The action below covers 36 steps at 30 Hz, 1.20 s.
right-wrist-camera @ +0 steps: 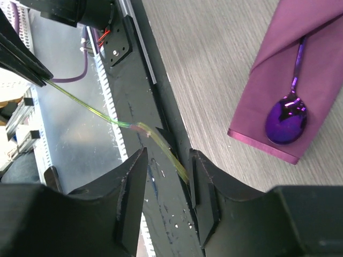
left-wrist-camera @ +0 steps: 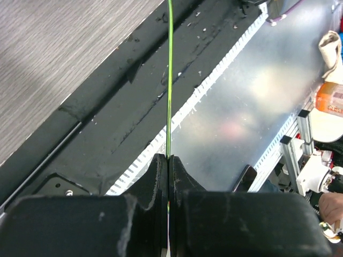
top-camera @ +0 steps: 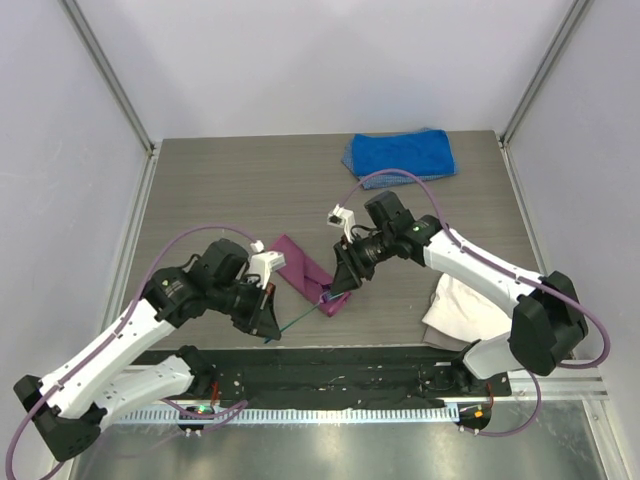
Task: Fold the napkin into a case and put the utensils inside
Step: Pass from the left arm to the right, then insert the fork into the folded napkin.
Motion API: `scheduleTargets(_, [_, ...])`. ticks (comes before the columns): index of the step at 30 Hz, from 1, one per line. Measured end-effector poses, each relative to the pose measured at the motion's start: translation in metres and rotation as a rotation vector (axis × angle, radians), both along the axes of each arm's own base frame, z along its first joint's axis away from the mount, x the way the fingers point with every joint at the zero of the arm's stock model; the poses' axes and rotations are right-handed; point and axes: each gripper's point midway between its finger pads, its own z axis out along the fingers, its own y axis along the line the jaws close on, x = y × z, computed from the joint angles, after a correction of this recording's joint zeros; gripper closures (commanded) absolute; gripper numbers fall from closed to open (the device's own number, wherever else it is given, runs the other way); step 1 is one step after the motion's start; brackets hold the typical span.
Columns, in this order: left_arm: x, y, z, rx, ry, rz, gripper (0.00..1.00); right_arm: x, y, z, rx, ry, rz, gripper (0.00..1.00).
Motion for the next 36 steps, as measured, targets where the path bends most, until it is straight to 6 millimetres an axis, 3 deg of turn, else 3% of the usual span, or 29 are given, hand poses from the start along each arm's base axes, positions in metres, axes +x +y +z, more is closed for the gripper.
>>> scheduleTargets(5, [-0.001, -0.001, 0.008, -0.025, -0.022, -0.017, 1.00, -0.007, 0.005, -0.004, 0.002, 0.026, 0.031, 0.60])
scheduleTargets(8, [-0.001, -0.001, 0.011, -0.034, -0.026, -0.020, 1.00, -0.011, 0.006, -0.004, 0.004, 0.034, 0.043, 0.69])
scheduleTargets(11, [-0.003, 0.001, 0.010, -0.024, -0.024, -0.024, 1.00, -0.014, 0.007, -0.003, 0.014, 0.043, 0.057, 0.87])
scheduleTargets(12, [-0.003, 0.003, 0.009, -0.014, -0.023, -0.026, 1.00, -0.016, 0.007, -0.002, 0.023, 0.051, 0.068, 0.99])
scheduleTargets(15, [-0.004, 0.011, 0.003, 0.034, -0.025, -0.027, 0.99, -0.026, 0.007, 0.003, 0.052, 0.080, 0.108, 0.99])
scheduleTargets(16, [-0.003, 0.014, 0.001, 0.055, -0.031, -0.022, 0.94, -0.027, 0.007, 0.004, 0.059, 0.081, 0.113, 0.99])
scheduleTargets(17, [-0.001, 0.017, 0.000, 0.075, -0.038, -0.012, 0.77, -0.028, 0.007, 0.004, 0.061, 0.080, 0.114, 0.99])
scheduleTargets(19, [0.006, 0.021, -0.001, 0.111, -0.060, 0.017, 0.60, -0.027, 0.008, 0.005, 0.063, 0.075, 0.100, 0.99])
scheduleTargets(20, [0.016, 0.025, -0.003, 0.150, -0.082, 0.079, 0.45, -0.028, 0.007, 0.006, 0.062, 0.090, 0.088, 0.99])
scheduleTargets(23, [0.039, 0.033, -0.006, 0.209, -0.123, 0.224, 0.37, -0.021, 0.006, -0.001, 0.030, 0.086, -0.002, 0.99])
scheduleTargets(27, [0.070, 0.049, 0.001, 0.269, -0.220, 0.435, 0.41, 0.001, -0.014, -0.031, -0.072, 0.123, -0.236, 0.99])
scheduleTargets(29, [0.086, 0.054, 0.012, 0.257, -0.279, 0.526, 0.55, 0.011, -0.031, -0.049, -0.125, 0.178, -0.387, 0.99])
scheduleTargets(31, [0.100, 0.057, 0.023, 0.233, -0.327, 0.608, 0.62, 0.014, -0.051, -0.064, -0.161, 0.238, -0.535, 0.99])
scheduleTargets(36, [0.135, 0.050, 0.031, 0.188, -0.356, 0.725, 0.69, 0.018, -0.084, -0.070, -0.145, 0.340, -0.803, 0.99])
